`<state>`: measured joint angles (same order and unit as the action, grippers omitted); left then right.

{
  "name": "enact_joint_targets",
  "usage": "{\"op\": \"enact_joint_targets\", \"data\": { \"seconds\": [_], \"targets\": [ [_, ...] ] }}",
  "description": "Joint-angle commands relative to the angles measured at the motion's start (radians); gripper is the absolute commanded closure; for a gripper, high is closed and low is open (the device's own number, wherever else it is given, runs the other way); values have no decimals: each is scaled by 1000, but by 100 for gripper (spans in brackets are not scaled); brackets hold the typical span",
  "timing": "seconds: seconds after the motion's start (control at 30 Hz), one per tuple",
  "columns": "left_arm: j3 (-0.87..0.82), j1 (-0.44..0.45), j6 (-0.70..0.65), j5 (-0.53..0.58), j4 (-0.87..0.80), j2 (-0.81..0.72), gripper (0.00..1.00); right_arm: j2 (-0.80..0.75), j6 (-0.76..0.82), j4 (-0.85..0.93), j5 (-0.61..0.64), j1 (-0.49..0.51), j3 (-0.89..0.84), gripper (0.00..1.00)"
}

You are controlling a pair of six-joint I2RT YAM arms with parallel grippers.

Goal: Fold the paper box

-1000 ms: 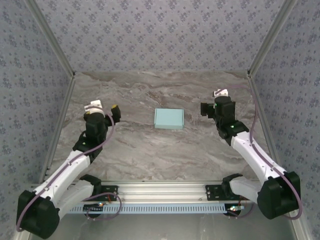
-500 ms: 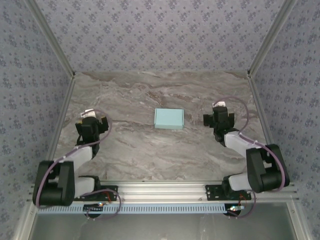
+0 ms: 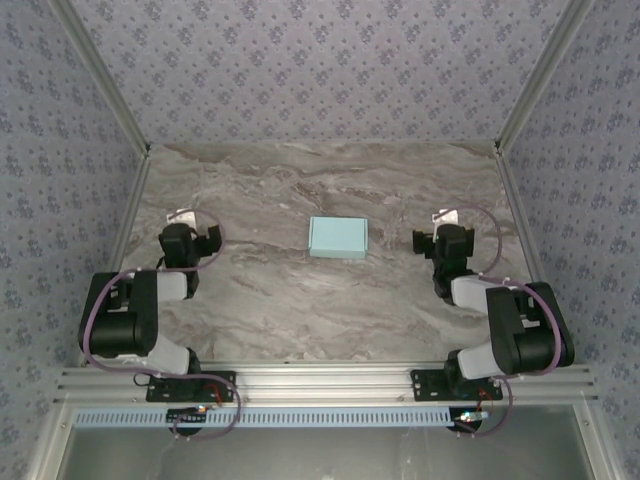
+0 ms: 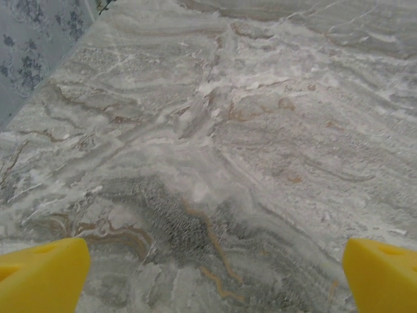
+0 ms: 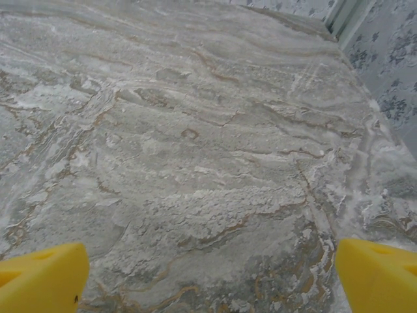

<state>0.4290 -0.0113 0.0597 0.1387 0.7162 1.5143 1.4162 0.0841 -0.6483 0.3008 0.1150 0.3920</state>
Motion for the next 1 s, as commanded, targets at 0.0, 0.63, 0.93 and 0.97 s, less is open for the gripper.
{"op": "enact_joint_targets", "data": {
  "seconds": [0.0,0.63,0.93,0.97],
  "targets": [
    [-11,-2,-17,-46,79,11,1,31,5,-137,-33,-26,-22,1],
    [-11,8,-25,-33,81,13,1,104,-67,-162,-214,-132,-8,1],
    [-11,9,-26,-32,81,12,1,105,-67,-162,-218,-135,-8,1],
    [-11,8,-25,-33,81,13,1,104,-67,-162,-218,-135,-8,1]
  ]
}}
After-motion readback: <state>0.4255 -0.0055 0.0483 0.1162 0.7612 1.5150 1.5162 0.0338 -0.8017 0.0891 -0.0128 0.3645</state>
